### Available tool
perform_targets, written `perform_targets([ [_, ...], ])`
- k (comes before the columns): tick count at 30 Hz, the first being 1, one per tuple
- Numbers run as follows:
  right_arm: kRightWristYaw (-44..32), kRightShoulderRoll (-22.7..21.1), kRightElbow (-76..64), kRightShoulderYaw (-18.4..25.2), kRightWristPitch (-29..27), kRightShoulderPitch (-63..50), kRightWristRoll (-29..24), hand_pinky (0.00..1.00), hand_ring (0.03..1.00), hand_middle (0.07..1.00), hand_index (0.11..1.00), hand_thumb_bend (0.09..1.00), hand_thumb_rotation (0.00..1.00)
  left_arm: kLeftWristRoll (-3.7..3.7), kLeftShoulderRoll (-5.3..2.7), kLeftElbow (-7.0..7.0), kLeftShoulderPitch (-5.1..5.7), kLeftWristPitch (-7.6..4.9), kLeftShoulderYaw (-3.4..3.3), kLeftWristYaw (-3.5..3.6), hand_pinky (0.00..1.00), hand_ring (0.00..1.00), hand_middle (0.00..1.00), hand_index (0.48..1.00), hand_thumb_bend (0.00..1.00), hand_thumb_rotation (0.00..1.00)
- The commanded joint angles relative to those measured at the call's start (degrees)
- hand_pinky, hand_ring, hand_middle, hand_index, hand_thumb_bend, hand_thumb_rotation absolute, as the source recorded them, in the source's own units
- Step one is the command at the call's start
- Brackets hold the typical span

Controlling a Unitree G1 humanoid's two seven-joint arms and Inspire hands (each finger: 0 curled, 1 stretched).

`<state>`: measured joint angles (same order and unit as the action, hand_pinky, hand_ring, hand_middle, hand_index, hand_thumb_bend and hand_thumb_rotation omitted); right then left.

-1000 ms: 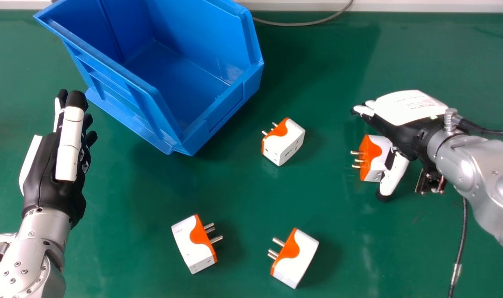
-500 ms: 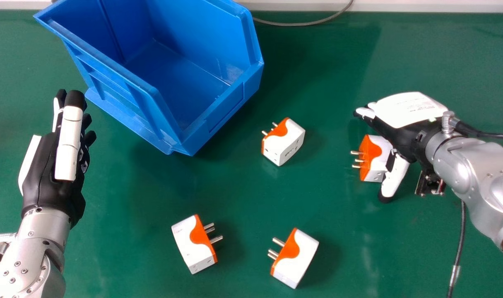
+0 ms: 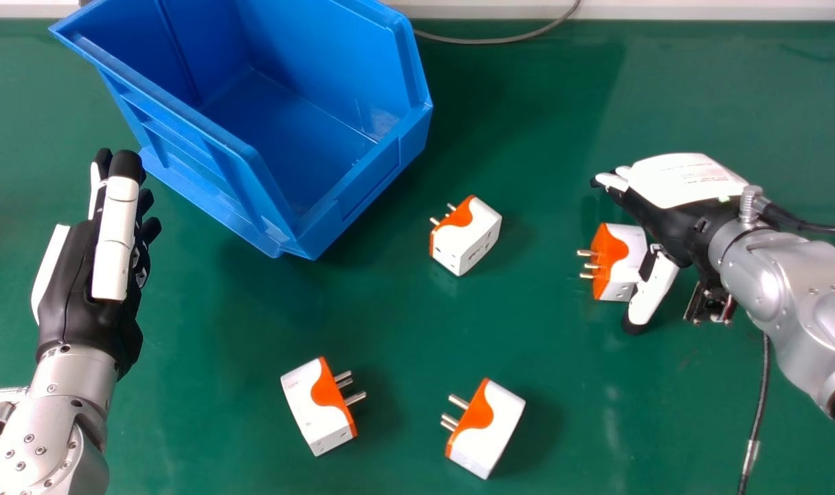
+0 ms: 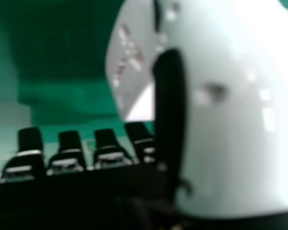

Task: Pick all objects and put in blue box

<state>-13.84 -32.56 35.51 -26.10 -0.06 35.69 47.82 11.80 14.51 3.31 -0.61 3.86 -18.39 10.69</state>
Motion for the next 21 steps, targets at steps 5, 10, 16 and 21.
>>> perform_targets([
  [5, 0.9, 0.2, -0.7, 0.3, 0.0, 0.7, -0.5, 0.41, 0.459, 0.494, 0.465, 0.503, 0.00, 0.40, 0.56, -0.35, -0.22, -0.87, -0.51, 0.11, 0.99, 1.00, 1.00, 1.000, 0.76, 0.96],
  [10, 0.3, 0.2, -0.5, 0.5, -0.1, 1.1, -1.0, 0.41, 0.448, 0.497, 0.477, 0.503, 0.00, 0.41, 0.54, -0.13, -0.23, -0.81, -0.62, -0.03, 0.99, 1.00, 1.00, 1.000, 0.76, 0.96],
  [16, 0.3, -0.1, -0.8, 0.0, 0.1, 1.5, -0.7, 0.41, 0.455, 0.499, 0.467, 0.503, 0.00, 0.15, 0.31, -0.67, -0.14, -0.43, -0.41, -0.67, 0.99, 1.00, 1.00, 1.000, 0.76, 0.96],
  [21, 0.5, -0.3, -0.5, -0.2, -0.3, 1.7, -0.5, 0.41, 0.454, 0.497, 0.467, 0.504, 0.00, 0.11, 0.21, -0.88, -0.12, -0.42, -0.11, -1.01, 0.99, 1.00, 1.00, 1.000, 0.76, 0.96],
])
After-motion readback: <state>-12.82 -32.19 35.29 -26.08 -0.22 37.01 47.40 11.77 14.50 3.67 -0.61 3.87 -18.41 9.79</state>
